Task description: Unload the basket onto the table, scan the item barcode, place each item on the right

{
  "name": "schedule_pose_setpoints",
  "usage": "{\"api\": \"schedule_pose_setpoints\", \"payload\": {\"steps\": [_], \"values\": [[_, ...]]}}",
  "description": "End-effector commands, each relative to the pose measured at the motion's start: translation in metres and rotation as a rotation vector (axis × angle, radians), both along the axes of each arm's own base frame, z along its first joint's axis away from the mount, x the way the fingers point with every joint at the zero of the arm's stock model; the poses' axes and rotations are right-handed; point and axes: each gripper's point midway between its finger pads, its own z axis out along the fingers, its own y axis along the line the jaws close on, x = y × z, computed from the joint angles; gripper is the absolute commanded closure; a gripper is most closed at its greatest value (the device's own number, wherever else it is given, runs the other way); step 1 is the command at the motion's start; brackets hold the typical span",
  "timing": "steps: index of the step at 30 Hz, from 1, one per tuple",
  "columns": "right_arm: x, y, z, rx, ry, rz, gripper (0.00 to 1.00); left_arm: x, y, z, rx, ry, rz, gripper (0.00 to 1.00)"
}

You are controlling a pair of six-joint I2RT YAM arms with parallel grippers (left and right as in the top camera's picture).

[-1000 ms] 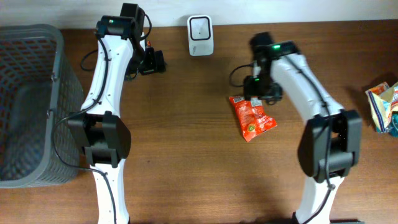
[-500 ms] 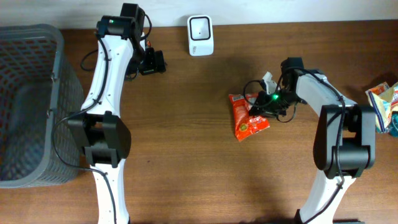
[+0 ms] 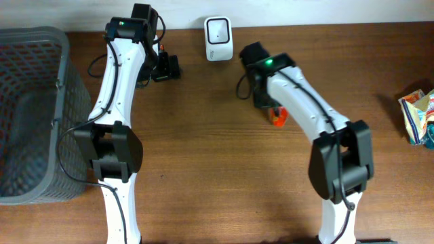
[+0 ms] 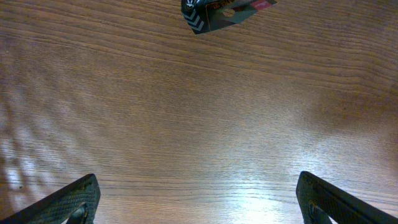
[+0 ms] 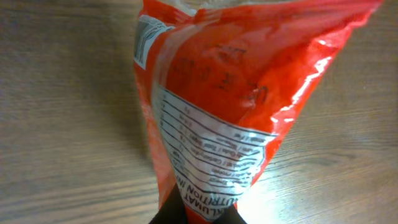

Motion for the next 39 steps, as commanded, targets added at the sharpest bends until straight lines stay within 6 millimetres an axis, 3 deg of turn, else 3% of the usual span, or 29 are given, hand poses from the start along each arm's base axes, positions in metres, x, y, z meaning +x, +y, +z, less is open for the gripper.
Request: {"api": "schedule_pose_setpoints", "payload": {"steps": [1,2,3,5,12,15,16,17,19,21,22,23,27,30,34,37,39], "values": [[-0.006,0.023,-0.016,-0.044,-0.015,-0.011,0.85,0.000,0.001,0.004,0.010,-0.010,-0.004,0.01],[-0.011,0.038,-0.022,-0.005,0.003,0.007,0.84,0.000,0.001,0.004,0.010,-0.009,-0.004,0.01],[-0.015,0.055,-0.026,0.044,0.018,0.033,0.74,0.000,0.001,0.004,0.010,-0.010,-0.004,0.01],[-0.021,0.080,-0.029,0.096,0.028,0.075,0.44,0.000,0.001,0.004,0.010,-0.010,-0.004,0.01],[-0.032,0.124,-0.026,0.305,0.105,0.151,0.44,0.000,0.001,0.004,0.010,-0.009,-0.004,0.01],[-0.023,0.112,-0.002,0.346,0.100,0.116,0.38,0.000,0.001,0.004,0.010,-0.009,-0.004,0.01],[-0.019,0.104,0.009,0.357,0.095,0.094,0.17,0.000,0.001,0.004,0.010,-0.009,-0.004,0.01],[-0.013,0.090,0.020,0.356,0.094,0.070,0.05,0.000,0.001,0.004,0.010,-0.009,-0.004,0.01],[-0.008,0.070,0.024,0.352,0.122,0.115,0.02,0.000,0.001,0.004,0.010,-0.009,-0.004,0.01],[-0.009,0.063,0.018,0.393,0.157,0.117,0.09,0.000,0.001,0.004,0.010,-0.010,-0.004,0.01],[-0.011,0.067,0.007,0.450,0.187,0.107,0.30,0.000,0.001,0.004,0.010,-0.010,-0.004,0.01],[-0.012,0.068,-0.003,0.461,0.194,0.104,0.39,0.000,0.001,0.004,0.010,-0.010,-0.004,0.01],[-0.017,0.070,-0.042,0.458,0.206,0.100,0.43,0.000,0.001,0.004,0.010,-0.009,-0.004,0.01],[-0.018,0.068,-0.057,0.459,0.200,0.098,0.47,0.000,0.001,0.004,0.010,-0.009,-0.004,0.01],[-0.022,0.069,-0.074,0.462,0.197,0.091,0.64,0.000,0.001,0.004,0.010,-0.009,-0.004,0.01],[-0.021,0.067,-0.075,0.464,0.192,0.085,0.82,0.000,0.001,0.004,0.010,-0.009,-0.004,0.01],[-0.020,0.068,-0.075,0.464,0.190,0.086,0.86,0.000,0.001,0.004,0.010,-0.009,-0.004,0.01]]}}
